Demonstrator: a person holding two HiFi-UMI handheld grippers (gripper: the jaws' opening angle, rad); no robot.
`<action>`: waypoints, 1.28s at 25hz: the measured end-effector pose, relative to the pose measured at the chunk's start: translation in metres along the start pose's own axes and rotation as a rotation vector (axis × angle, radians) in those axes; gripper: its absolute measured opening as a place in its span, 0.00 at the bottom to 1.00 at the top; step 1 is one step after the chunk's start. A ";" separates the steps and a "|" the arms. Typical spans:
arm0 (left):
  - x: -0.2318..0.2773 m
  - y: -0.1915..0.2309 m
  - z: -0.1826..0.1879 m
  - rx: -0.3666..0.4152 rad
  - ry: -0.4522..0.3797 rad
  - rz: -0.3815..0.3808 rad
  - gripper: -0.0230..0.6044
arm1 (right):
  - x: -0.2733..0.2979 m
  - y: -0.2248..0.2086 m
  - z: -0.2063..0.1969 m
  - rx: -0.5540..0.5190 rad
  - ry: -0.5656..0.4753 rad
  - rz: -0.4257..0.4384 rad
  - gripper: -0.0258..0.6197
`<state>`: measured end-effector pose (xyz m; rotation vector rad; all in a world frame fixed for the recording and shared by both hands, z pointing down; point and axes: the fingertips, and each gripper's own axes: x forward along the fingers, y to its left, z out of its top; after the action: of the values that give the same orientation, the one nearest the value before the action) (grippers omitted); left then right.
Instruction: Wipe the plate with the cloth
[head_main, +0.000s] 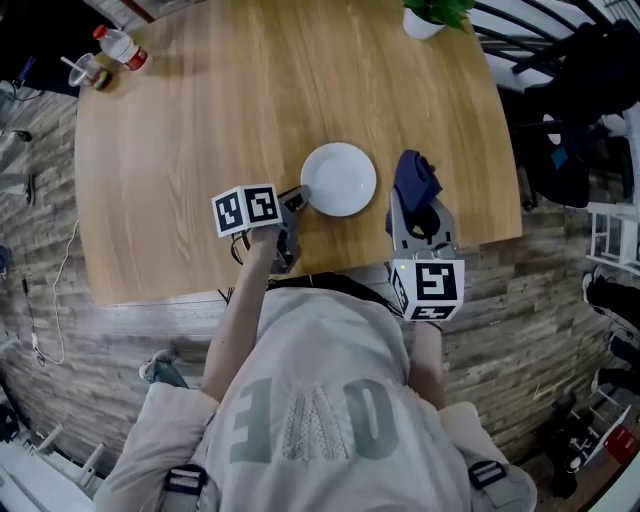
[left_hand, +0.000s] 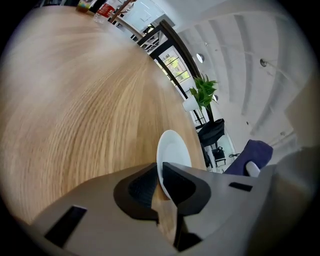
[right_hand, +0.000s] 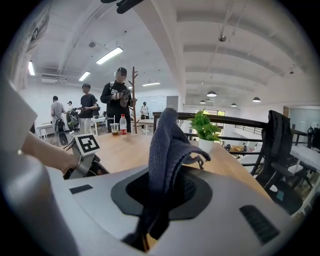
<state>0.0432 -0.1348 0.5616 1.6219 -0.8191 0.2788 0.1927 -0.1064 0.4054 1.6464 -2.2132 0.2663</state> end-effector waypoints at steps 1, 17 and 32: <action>0.000 0.000 0.000 -0.002 -0.001 0.000 0.10 | 0.001 0.000 -0.001 -0.018 0.006 0.003 0.13; 0.001 -0.001 0.000 -0.005 -0.012 -0.003 0.09 | 0.100 0.002 -0.095 -0.983 0.494 0.274 0.13; -0.003 0.003 0.006 -0.039 -0.055 -0.002 0.09 | 0.097 0.028 -0.119 -1.130 0.557 0.325 0.13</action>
<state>0.0374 -0.1390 0.5609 1.6000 -0.8599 0.2164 0.1631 -0.1405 0.5544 0.5119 -1.6284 -0.3612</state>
